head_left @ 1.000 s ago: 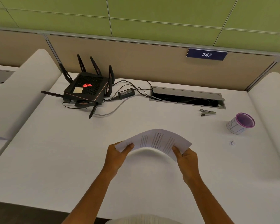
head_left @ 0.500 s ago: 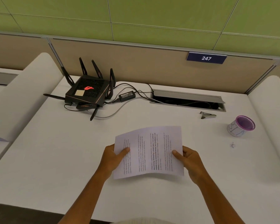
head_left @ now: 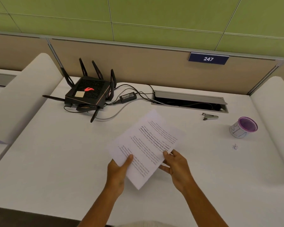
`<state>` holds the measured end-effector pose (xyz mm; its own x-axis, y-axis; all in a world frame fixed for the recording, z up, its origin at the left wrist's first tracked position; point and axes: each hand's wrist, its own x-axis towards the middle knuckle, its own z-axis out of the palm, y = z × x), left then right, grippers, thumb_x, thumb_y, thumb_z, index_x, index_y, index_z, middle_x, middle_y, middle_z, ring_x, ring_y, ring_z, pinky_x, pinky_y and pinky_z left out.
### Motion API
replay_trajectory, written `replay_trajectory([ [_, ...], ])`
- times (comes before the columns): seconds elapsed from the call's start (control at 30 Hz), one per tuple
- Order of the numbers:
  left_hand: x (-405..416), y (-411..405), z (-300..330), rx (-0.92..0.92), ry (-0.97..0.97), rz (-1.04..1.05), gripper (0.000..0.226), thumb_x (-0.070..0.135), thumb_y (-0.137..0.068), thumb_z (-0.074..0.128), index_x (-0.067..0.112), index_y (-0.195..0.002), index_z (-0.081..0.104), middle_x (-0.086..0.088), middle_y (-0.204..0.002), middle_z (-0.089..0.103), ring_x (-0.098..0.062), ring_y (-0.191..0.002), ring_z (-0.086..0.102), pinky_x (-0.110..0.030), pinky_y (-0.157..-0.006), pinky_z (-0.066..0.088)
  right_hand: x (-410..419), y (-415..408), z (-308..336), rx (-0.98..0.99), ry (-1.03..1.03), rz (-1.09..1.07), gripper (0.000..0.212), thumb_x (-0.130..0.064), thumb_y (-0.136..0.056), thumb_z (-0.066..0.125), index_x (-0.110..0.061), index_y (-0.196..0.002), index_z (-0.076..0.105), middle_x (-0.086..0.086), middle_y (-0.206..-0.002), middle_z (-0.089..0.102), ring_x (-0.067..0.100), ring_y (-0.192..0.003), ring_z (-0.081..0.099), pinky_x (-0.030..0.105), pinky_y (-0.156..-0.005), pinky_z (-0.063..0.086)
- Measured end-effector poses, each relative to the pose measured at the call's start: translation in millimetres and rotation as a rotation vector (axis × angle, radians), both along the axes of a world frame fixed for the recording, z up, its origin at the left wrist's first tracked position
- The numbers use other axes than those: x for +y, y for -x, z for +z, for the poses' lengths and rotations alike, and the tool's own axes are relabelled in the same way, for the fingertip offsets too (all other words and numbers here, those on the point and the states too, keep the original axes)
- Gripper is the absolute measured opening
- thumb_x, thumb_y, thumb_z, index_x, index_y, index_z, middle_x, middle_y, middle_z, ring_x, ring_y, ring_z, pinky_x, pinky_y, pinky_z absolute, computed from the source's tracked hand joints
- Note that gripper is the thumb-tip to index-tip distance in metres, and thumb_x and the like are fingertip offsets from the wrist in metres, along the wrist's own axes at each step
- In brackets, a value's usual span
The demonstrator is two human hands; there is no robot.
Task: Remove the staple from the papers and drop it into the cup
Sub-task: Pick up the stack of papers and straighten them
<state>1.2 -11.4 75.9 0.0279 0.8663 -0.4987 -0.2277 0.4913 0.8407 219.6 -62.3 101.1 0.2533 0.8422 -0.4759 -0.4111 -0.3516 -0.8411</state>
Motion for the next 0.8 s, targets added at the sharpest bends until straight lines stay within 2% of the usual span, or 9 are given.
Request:
replay_trajectory([
  [0.17,-15,-10,-2,-0.013,0.012,-0.104,0.058,0.030,-0.081,0.081,0.027,-0.135,0.062,0.003,-0.123,0.078,-0.017,-0.106,0.077,-0.039,-0.079,0.065,4,6,-4,-0.136,0.076,-0.095,0.027,-0.010,-0.100,0.066,-0.027,-0.121,0.068,-0.003,-0.111,0.080,0.017,-0.098,0.077,0.040,-0.078,0.065],
  [0.23,-10,-3,3,-0.063,0.027,-0.131,0.050,0.043,-0.089,0.066,0.026,-0.136,0.062,-0.001,-0.123,0.078,-0.021,-0.109,0.076,-0.042,-0.081,0.064,5,-4,-1,-0.191,0.098,-0.089,0.026,-0.011,-0.099,0.067,-0.027,-0.120,0.069,-0.004,-0.110,0.080,0.017,-0.097,0.077,0.039,-0.075,0.065],
  [0.3,0,8,5,-0.093,0.040,-0.165,0.054,0.055,-0.097,0.047,0.022,-0.137,0.064,-0.007,-0.124,0.077,-0.026,-0.112,0.075,-0.043,-0.083,0.062,5,-18,2,-0.245,0.117,-0.066,0.024,-0.013,-0.098,0.068,-0.026,-0.118,0.069,-0.004,-0.111,0.079,0.019,-0.098,0.077,0.040,-0.075,0.066],
  [0.37,13,17,10,-0.052,0.022,-0.225,0.057,0.059,-0.102,0.036,0.025,-0.137,0.066,-0.005,-0.126,0.077,-0.027,-0.113,0.074,-0.044,-0.087,0.060,7,-29,7,-0.275,0.116,-0.027,0.024,-0.013,-0.098,0.069,-0.026,-0.118,0.070,-0.004,-0.111,0.080,0.019,-0.098,0.077,0.039,-0.074,0.065],
  [0.43,26,17,18,0.039,-0.013,-0.323,0.051,0.058,-0.102,0.041,0.029,-0.136,0.066,-0.001,-0.125,0.077,-0.027,-0.112,0.075,-0.046,-0.091,0.059,9,-36,12,-0.305,0.102,0.021,0.026,-0.013,-0.098,0.069,-0.025,-0.120,0.071,-0.004,-0.112,0.080,0.019,-0.097,0.078,0.038,-0.075,0.065],
  [0.53,45,3,33,0.163,-0.068,-0.418,0.048,0.052,-0.089,0.067,0.034,-0.133,0.061,0.004,-0.118,0.079,-0.020,-0.102,0.078,-0.037,-0.081,0.063,15,-40,19,-0.395,0.080,0.075,0.027,-0.012,-0.098,0.069,-0.024,-0.122,0.072,-0.003,-0.113,0.079,0.018,-0.096,0.078,0.041,-0.081,0.066],
  [0.6,55,-8,39,0.207,-0.125,-0.415,0.052,0.043,-0.087,0.078,0.029,-0.133,0.061,0.006,-0.118,0.079,-0.018,-0.103,0.078,-0.042,-0.087,0.064,17,-38,24,-0.429,0.051,0.076,0.025,-0.012,-0.098,0.069,-0.025,-0.118,0.073,-0.004,-0.111,0.080,0.016,-0.094,0.078,0.038,-0.082,0.065],
  [0.7,64,-24,46,0.223,-0.212,-0.343,0.036,0.029,-0.090,0.081,0.026,-0.124,0.069,0.005,-0.115,0.079,-0.020,-0.102,0.078,-0.050,-0.089,0.065,19,-31,33,-0.477,-0.029,0.042,0.024,-0.012,-0.099,0.066,-0.030,-0.112,0.074,-0.009,-0.105,0.080,0.011,-0.091,0.078,0.028,-0.074,0.064],
  [0.8,62,-37,59,0.227,-0.302,-0.247,0.028,0.026,-0.094,0.077,0.027,-0.121,0.070,0.005,-0.111,0.079,-0.019,-0.099,0.076,-0.041,-0.083,0.066,18,-25,37,-0.519,-0.117,-0.041,0.024,-0.013,-0.100,0.065,-0.030,-0.115,0.072,-0.015,-0.103,0.078,0.004,-0.089,0.076,0.019,-0.067,0.061],
])
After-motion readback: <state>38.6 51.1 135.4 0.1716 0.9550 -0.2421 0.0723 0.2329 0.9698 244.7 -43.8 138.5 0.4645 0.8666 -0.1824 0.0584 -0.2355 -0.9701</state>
